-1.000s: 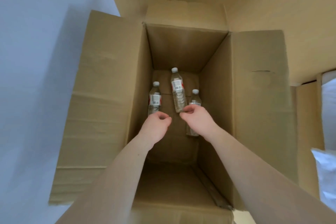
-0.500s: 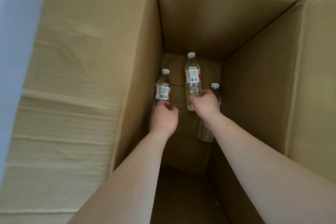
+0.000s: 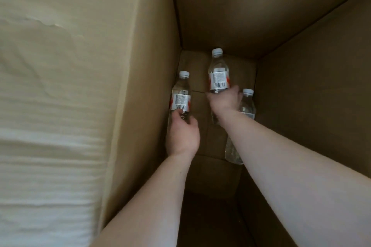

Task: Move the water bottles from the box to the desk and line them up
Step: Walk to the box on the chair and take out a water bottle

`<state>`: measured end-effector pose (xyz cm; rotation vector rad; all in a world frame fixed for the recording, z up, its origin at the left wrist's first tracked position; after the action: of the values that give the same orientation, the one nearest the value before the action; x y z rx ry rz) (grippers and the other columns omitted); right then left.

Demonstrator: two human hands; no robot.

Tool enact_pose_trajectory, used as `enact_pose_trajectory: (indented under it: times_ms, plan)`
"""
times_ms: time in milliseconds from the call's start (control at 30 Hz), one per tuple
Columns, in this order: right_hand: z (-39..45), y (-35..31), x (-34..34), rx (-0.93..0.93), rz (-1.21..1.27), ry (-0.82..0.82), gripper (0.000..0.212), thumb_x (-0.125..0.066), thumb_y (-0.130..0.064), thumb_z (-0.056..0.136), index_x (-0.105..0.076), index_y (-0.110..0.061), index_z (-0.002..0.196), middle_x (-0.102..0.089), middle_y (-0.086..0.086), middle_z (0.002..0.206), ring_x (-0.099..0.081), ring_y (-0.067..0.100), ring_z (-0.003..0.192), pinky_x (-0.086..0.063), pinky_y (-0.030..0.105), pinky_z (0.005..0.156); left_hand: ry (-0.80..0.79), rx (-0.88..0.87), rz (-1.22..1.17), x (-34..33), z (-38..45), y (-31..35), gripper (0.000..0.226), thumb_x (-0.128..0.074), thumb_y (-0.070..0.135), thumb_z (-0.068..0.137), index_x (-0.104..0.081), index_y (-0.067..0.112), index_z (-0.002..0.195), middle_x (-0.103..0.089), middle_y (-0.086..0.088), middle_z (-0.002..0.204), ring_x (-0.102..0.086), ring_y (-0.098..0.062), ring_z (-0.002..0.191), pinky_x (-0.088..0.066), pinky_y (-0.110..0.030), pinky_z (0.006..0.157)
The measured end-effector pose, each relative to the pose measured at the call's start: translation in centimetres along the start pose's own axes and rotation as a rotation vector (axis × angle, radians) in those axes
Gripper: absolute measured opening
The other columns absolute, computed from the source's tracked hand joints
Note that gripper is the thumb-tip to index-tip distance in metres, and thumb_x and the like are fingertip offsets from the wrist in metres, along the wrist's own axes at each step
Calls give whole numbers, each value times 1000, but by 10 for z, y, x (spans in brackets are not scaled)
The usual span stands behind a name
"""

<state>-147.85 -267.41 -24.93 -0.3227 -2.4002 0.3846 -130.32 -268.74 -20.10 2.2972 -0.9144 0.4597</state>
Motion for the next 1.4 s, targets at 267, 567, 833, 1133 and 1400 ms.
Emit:
enact_pose_trajectory:
  times_ms: [267,567,833,1133,1400]
  plan:
    - [15,6,-14,-16,-118,35,81,-79,-20,84,-31,-15,149,-34,14,150,-43,39,134,-42,53,108,10,35,-19,-2,8,-4,40,-52,32,103,-50,24,143,-61,-2,137,-60,-25,123,-52,-35,96]
    - [12,7,-13,2,-131,25,74,-80,-18,80,-38,-10,141,-40,15,145,-47,38,131,-42,47,107,-27,59,-92,-5,8,4,33,-52,33,103,-55,24,134,-62,-3,133,-60,-27,120,-51,-47,104]
    - [-16,19,-6,6,-71,-16,76,-84,-22,74,-43,-10,137,-47,16,137,-51,38,127,-46,49,107,-53,24,-84,6,-2,20,32,-51,34,101,-59,21,130,-65,-8,126,-62,-32,114,-53,-48,100]
    - [-55,11,24,82,-27,-45,73,-85,-21,73,-46,-12,134,-51,13,132,-57,36,118,-52,49,99,-77,-76,-115,25,-29,41,25,-52,30,102,-61,20,122,-69,-9,114,-67,-31,101,-57,-40,87]
    - [-106,16,56,150,97,-103,68,-83,-20,77,-45,-18,135,-56,6,125,-60,27,113,-50,33,80,-116,-141,-163,48,-68,45,22,-52,34,103,-59,26,123,-65,2,109,-65,-19,98,-59,-41,90]
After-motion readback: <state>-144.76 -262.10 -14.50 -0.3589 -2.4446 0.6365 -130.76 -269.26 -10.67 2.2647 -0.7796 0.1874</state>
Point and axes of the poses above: each hand's wrist, its own z-axis towards the middle knuckle, its own x-axis out of the back of the hand, y = z × x, the point moved 7 cm from there along z, towards the middle knuckle
